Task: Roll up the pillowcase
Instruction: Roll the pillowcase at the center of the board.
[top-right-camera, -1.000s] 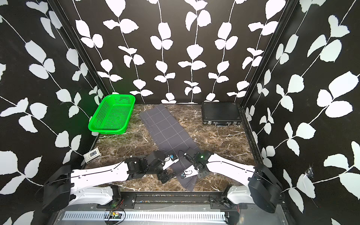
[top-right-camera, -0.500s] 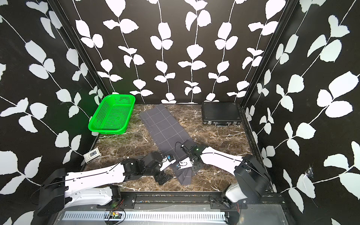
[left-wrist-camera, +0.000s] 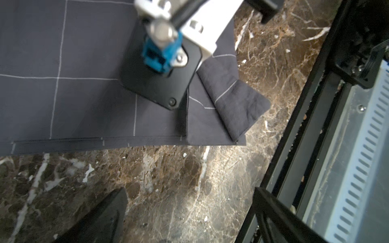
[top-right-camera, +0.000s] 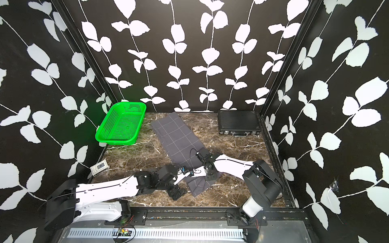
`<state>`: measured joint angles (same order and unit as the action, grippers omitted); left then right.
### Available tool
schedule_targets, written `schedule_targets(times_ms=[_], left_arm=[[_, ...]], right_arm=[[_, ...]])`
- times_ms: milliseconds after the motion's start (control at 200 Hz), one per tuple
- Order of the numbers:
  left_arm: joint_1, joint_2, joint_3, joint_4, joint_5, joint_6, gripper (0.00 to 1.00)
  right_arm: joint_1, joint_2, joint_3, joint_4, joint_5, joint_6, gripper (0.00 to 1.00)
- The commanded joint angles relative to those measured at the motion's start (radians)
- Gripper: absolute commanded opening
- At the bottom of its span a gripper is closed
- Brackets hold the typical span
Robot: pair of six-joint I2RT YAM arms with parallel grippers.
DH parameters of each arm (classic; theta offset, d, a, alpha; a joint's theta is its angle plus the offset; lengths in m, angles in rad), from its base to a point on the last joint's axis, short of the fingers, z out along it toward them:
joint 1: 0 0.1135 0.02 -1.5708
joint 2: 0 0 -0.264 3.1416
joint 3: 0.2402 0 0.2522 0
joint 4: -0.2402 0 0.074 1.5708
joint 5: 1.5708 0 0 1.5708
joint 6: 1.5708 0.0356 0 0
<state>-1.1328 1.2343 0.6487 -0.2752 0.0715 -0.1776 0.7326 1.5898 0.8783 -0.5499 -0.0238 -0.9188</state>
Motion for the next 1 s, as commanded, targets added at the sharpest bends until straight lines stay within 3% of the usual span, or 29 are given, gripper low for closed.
schedule_targets(times_ms=[0,325,600,755,995], left_arm=[[-0.007,0.043,0.006,0.077,0.013,-0.051,0.95],[-0.013,0.192,0.069,0.136,-0.037,-0.073,0.94],[-0.012,0.281,0.139,0.092,-0.125,-0.106,0.93],[-0.013,0.326,0.168,0.07,-0.211,-0.117,0.91],[-0.012,0.396,0.225,0.022,-0.254,-0.075,0.88]], right_arm=[[-0.027,0.002,0.027,0.022,-0.017,0.075,0.1],[-0.059,0.002,0.016,0.034,-0.055,0.182,0.21],[-0.122,-0.122,0.006,0.029,-0.064,0.218,0.32],[-0.171,-0.162,-0.042,0.027,-0.039,0.188,0.33],[-0.216,-0.065,-0.033,0.094,-0.01,0.184,0.32]])
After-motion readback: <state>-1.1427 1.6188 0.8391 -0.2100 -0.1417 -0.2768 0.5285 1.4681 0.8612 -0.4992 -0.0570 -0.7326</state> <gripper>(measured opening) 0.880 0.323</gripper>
